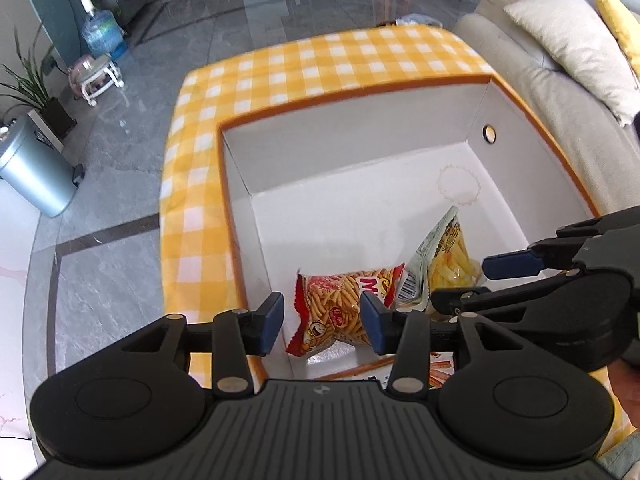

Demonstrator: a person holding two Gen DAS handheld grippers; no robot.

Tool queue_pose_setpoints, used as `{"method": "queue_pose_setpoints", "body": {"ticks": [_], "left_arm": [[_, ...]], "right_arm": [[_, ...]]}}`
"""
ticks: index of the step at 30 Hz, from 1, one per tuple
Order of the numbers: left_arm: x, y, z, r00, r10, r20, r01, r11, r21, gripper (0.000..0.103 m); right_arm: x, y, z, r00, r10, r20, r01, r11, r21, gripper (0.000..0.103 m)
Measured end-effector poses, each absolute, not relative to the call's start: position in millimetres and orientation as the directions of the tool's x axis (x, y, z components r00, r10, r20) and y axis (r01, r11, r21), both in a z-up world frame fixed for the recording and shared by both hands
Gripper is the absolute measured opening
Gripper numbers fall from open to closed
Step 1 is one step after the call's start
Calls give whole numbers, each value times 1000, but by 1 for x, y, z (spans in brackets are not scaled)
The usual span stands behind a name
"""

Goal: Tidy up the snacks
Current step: 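Carry both bags into the orange box and open both tools to release, then withdraw both tools from the box back over the snacks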

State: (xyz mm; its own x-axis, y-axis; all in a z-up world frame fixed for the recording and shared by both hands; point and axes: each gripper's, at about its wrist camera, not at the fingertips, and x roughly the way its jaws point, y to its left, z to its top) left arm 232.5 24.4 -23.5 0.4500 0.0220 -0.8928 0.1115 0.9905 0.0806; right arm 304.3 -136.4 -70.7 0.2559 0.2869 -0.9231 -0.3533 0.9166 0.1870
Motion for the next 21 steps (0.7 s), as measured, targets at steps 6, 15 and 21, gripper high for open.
{"method": "queue_pose_setpoints", "body": {"ticks": [6, 15, 21], "left_arm": [[209, 27, -1, 527, 37, -849, 80, 992, 92, 58], [165, 28, 23, 603, -1, -798, 64, 997, 48, 60], [136, 25, 30, 649, -39, -760, 65, 998, 5, 60]], "right_arm": [[291, -141, -56, 305, 283, -909, -334, 926, 176, 54], [251, -157, -29, 449, 255, -856, -302, 945, 123, 60], [214, -166, -7, 545, 264, -796, -305, 946, 106, 60]]}}
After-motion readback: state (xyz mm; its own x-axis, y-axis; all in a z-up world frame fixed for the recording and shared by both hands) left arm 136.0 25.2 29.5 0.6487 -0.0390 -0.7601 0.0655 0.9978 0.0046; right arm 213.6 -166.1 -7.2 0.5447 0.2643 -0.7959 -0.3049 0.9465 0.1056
